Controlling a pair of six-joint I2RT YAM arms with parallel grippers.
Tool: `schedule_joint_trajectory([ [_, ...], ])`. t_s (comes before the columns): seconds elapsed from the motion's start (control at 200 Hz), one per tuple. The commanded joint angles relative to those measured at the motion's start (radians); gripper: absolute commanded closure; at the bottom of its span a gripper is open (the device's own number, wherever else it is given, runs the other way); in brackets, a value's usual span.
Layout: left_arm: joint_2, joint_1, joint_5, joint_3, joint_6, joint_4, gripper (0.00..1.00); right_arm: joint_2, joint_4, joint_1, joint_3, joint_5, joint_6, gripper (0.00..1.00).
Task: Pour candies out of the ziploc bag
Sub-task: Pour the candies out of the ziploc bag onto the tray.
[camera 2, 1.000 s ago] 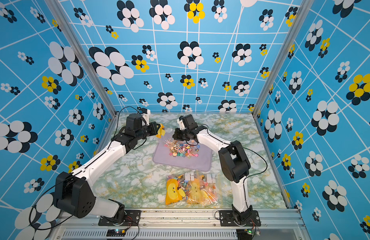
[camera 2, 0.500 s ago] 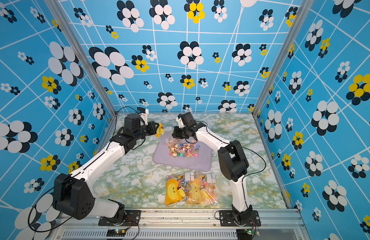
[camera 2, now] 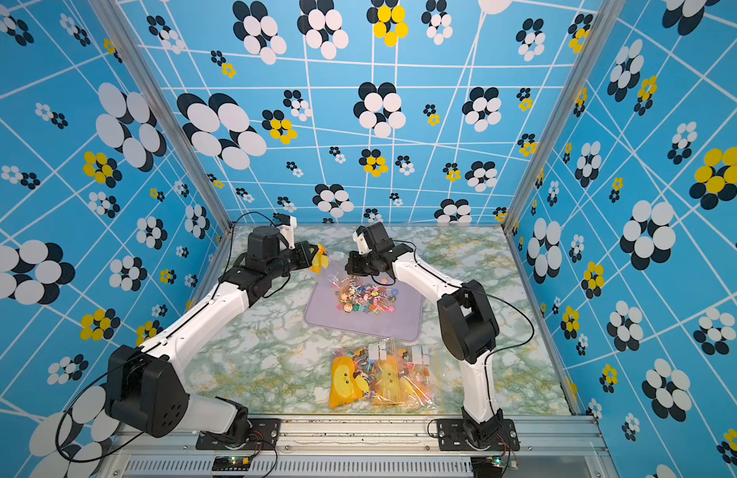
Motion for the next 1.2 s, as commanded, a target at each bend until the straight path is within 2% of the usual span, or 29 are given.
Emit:
schedule_joint_trajectory([
  [0.0,-0.030,-0.006,-0.010,0.011,-0.007,0.104,1.00,-0.035,-0.081,-0.029,-0.046,0.063,-0.022,0.98],
  [0.655,0.008,-0.055,0.006,0.044,-0.003,0.094,1.00,-0.167,0.005,-0.051,-0.262,0.074,0.015,0.98],
  [1.194,0.022,-0.101,-0.018,0.074,0.008,0.080,1.00,-0.219,0.014,-0.051,-0.304,0.074,0.021,0.98],
])
